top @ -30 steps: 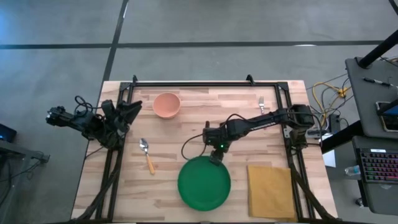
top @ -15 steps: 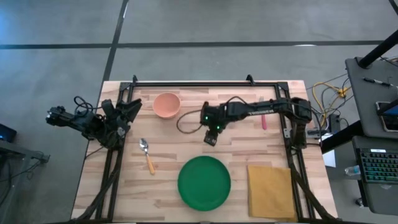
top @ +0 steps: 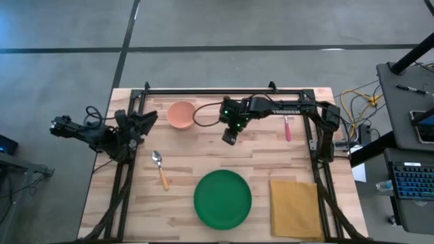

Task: Set table place
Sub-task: Put the orange bowl into the green plate, then put the pink fork to the right of the green plate

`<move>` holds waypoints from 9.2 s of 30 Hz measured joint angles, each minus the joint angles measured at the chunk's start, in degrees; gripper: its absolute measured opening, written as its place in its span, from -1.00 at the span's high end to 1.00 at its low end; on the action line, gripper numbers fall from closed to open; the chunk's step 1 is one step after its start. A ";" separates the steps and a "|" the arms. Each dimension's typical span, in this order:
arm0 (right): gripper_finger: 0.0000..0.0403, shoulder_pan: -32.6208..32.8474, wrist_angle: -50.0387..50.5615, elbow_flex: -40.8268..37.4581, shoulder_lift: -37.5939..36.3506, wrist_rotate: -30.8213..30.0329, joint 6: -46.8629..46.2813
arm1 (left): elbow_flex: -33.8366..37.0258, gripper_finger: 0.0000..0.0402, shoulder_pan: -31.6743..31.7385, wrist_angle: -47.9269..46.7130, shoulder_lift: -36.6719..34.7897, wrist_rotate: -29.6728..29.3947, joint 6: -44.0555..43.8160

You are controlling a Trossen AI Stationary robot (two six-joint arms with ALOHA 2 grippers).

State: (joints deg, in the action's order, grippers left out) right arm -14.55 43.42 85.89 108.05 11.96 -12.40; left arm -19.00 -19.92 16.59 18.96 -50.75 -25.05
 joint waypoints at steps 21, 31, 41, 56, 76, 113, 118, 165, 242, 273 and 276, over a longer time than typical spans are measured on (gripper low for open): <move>0.33 -1.70 22.20 19.48 0.00 -10.56 4.72 | -14.82 0.96 2.68 -50.58 7.60 8.81 -5.80; 0.34 1.71 27.02 30.16 -3.02 -19.19 2.31 | -23.83 0.93 16.22 -59.53 28.35 18.87 7.85; 0.16 5.65 37.92 28.93 -14.39 -33.66 -11.56 | -30.48 0.54 38.18 -57.59 39.89 33.92 26.10; -0.07 8.04 39.59 11.88 -32.32 -40.42 -28.13 | -32.06 0.18 42.07 -58.25 52.27 50.31 39.03; -0.07 8.00 28.88 -2.50 -34.38 -39.37 -28.09 | -32.43 0.18 42.05 -55.12 61.96 39.46 40.82; -0.07 8.02 29.48 -2.54 -35.89 -36.32 -36.47 | -31.97 0.95 42.05 -46.46 65.29 40.98 40.47; -0.07 8.00 29.47 -2.54 -35.85 -36.32 -37.75 | -31.74 0.99 42.05 -46.48 65.29 43.84 40.41; -0.07 33.93 34.01 -22.62 -53.02 -33.07 -66.94 | -91.87 1.00 -7.81 -75.01 96.52 40.14 -3.46; -0.07 42.69 33.12 -30.10 -54.73 -32.79 -69.57 | -85.96 0.62 -8.23 -73.17 102.80 46.12 -18.17; -0.07 42.66 31.17 -26.54 -54.59 -34.03 -56.91 | -86.82 0.62 -5.76 -69.44 86.25 36.71 -12.06; -0.07 42.66 30.95 -25.04 -54.44 -34.01 -57.63 | -86.82 0.62 -5.73 -68.59 83.36 36.74 -12.45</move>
State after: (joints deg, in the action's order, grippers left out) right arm 28.12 74.36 60.86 53.61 -22.04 -70.03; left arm -105.82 -25.65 -52.00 102.31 -14.02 -37.51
